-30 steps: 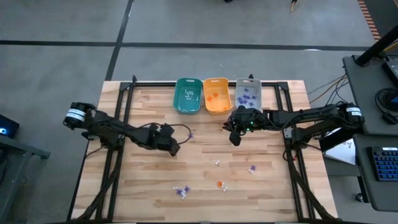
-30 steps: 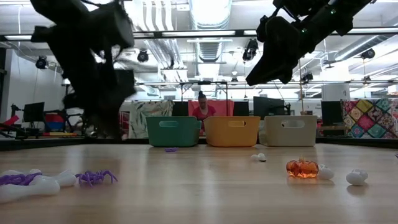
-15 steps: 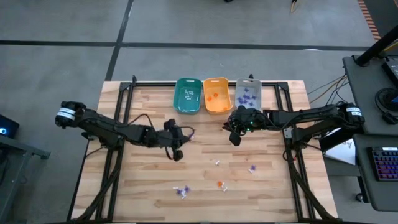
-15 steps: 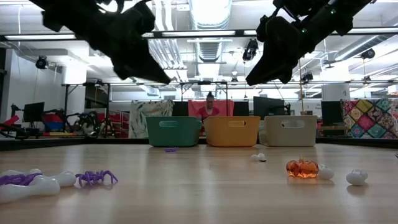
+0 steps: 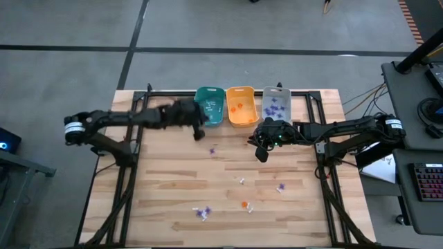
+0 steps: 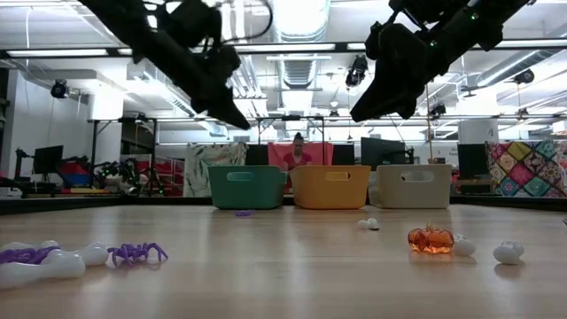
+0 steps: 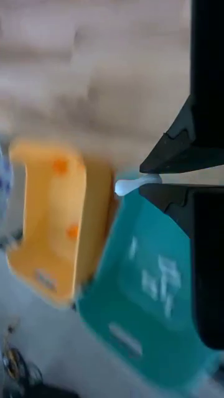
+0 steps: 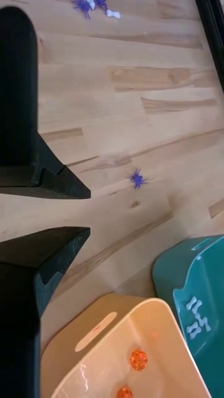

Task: Sort Halloween decoration
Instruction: Put the white bone toy into the blue bin

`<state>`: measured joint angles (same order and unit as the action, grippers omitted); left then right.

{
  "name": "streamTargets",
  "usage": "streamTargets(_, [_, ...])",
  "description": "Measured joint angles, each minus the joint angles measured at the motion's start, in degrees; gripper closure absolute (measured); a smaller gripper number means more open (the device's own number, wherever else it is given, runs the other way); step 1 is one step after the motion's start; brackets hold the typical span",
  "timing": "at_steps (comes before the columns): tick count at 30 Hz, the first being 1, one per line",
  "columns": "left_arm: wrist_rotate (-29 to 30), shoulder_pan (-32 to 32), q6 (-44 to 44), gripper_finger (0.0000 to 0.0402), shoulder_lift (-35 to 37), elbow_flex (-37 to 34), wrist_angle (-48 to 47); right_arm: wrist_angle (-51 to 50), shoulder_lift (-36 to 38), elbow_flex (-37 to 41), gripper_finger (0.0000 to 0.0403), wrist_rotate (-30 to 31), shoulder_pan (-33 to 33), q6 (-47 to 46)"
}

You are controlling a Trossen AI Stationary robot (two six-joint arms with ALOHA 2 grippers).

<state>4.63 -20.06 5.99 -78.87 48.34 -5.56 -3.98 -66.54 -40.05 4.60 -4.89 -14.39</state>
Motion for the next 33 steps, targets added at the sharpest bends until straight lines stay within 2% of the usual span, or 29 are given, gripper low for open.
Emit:
streamTargets(5, [-5.6,-10.7,2.7,0.0402,-4.2,5.1,-1.6,0.0,0.0,0.0,0.0330,0.0,0.0,1.1])
streamTargets(8, [-7.1,-14.5,3.5,0.0401,-8.7,9.0,-3.6,0.0,0.0,0.0,0.0330,0.0,0.0,1.4])
streamTargets(13, [-7.1,-18.3,12.5,0.0401,-18.2,18.8,-15.9,-0.1,0.0,0.0,0.0330,0.0,0.0,1.5])
streamTargets(18, [-6.8,-20.3,23.0,0.0401,-27.2,28.3,-27.7,-0.5,0.0,0.0,0.0330,0.0,0.0,1.5])
streamTargets(23, [-7.5,-20.6,29.0,0.0401,-31.1,33.2,-30.6,-1.6,0.0,0.0,0.0330,0.0,0.0,1.3])
streamTargets(29, [-11.9,-20.5,29.9,0.0401,-32.1,35.2,-30.5,-1.7,0.0,0.4,0.0330,0.0,0.0,0.4])
streamTargets(33, [-13.3,-20.5,26.8,0.0399,-32.1,35.2,-30.4,-1.7,0.0,0.8,0.0330,0.0,0.0,0.4])
